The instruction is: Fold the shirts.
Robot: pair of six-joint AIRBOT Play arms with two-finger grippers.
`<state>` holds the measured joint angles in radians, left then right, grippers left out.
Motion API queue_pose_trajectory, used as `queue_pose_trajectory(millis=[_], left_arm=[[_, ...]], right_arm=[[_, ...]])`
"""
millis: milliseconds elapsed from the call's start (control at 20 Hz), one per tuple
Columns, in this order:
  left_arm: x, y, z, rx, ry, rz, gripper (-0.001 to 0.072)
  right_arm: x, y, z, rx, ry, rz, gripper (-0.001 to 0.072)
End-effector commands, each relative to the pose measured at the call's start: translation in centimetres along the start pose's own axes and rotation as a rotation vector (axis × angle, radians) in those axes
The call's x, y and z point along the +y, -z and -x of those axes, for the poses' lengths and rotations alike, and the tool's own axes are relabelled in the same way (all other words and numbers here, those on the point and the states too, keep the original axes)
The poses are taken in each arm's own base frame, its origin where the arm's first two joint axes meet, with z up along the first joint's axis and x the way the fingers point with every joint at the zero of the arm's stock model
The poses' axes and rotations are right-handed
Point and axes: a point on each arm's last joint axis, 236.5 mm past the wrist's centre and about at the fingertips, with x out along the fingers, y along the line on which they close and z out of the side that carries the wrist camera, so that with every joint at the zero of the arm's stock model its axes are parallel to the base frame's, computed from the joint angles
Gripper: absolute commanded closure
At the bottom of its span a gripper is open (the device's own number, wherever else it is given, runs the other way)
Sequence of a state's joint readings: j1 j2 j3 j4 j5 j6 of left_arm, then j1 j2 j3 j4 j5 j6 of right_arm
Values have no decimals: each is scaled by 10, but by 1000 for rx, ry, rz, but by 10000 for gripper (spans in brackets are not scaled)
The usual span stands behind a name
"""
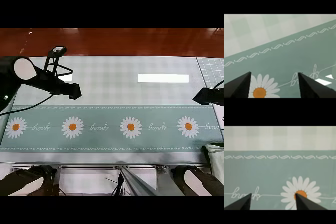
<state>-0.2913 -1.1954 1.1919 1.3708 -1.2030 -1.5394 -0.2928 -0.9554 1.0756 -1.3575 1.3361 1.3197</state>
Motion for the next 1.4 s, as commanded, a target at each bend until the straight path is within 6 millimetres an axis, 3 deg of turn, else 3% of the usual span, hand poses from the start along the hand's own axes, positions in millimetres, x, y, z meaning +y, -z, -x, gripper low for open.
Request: queue_pose_trajectory(millis=[0, 200, 450, 650, 1350], left_arm=[[2, -1, -2, 2, -15, 37, -13], [2, -6, -2, -22, -16, 65, -13], [13, -31, 0, -131, -61, 155, -13], [15, -30, -1, -126, -74, 125, -13], [16, -30, -1, -125, -75, 123, -13]], right_arm=[[10, -20, -11, -89, -19, 15, 93], [11, -21, -11, -96, -25, 11, 93], [14, -19, -15, -78, -45, -12, 95], [20, 7, -37, 81, -94, -52, 95], [19, 5, -38, 75, -91, -53, 96]])
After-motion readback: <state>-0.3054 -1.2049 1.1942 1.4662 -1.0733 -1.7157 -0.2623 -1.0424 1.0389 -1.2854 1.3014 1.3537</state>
